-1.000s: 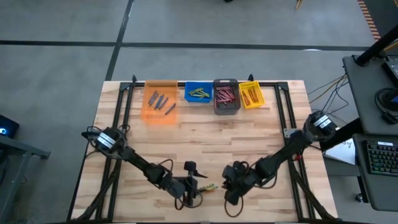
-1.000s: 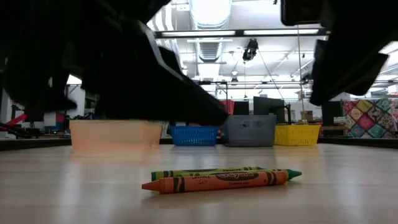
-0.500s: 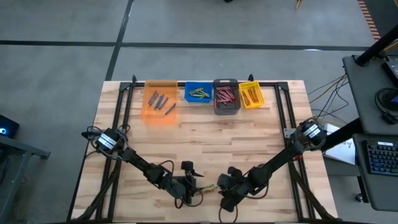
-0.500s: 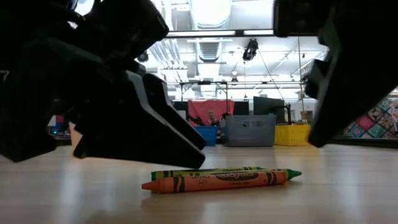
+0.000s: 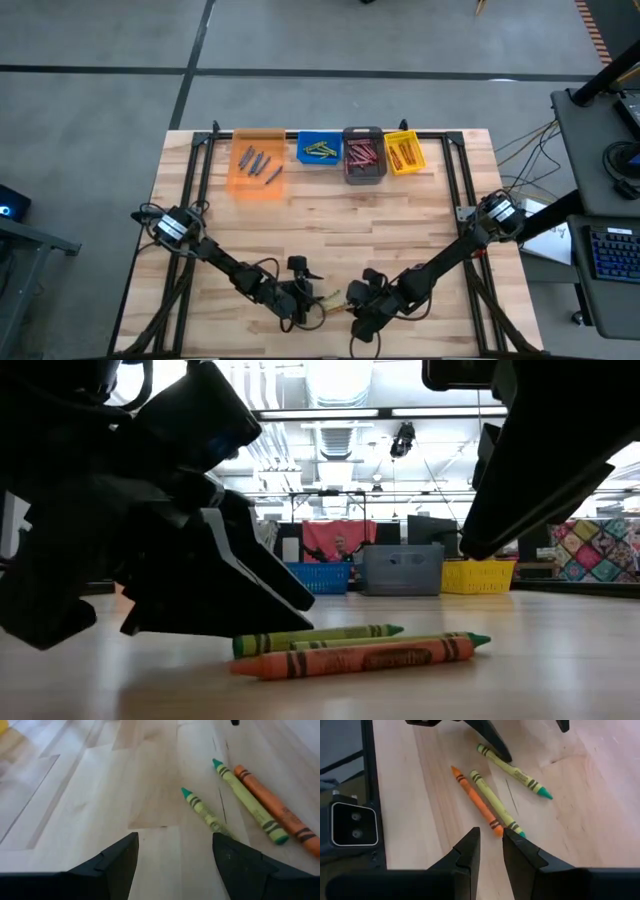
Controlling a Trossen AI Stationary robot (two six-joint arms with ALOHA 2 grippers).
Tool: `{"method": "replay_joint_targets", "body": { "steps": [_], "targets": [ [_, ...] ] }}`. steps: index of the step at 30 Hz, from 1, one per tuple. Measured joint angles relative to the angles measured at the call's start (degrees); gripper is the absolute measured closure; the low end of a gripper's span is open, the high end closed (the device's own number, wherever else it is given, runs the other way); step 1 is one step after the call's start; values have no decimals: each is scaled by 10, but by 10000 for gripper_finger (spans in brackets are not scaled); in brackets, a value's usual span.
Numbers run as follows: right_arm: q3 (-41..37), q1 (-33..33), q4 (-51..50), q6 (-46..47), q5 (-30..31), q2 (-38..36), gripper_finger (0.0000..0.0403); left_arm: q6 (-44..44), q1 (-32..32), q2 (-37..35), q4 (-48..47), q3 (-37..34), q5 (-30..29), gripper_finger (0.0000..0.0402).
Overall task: Sort crayons
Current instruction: Put the green crayon into the blue bin
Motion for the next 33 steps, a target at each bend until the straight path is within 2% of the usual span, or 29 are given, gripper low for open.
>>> {"method": "replay_joint_targets", "body": {
  "steps": [9, 12, 16, 25, 33],
  "targets": [
    [0, 0, 1, 2, 0, 0, 330, 1, -1, -21, -38, 0, -5, 166],
    [0, 0, 1, 2, 3, 0, 330, -29, -5, -43, -66, 0, -2, 166],
    [-1, 3, 4, -21, 15, 0, 330, -48, -24, -54, -49, 0, 18, 166],
    [-29, 20, 84, -119, 12, 0, 330, -101, -35, -11, -19, 0, -4, 166],
    [-68, 44, 143, -111, -5, 0, 339, -103, -35, 8, -9, 1, -22, 166]
  ]
}}
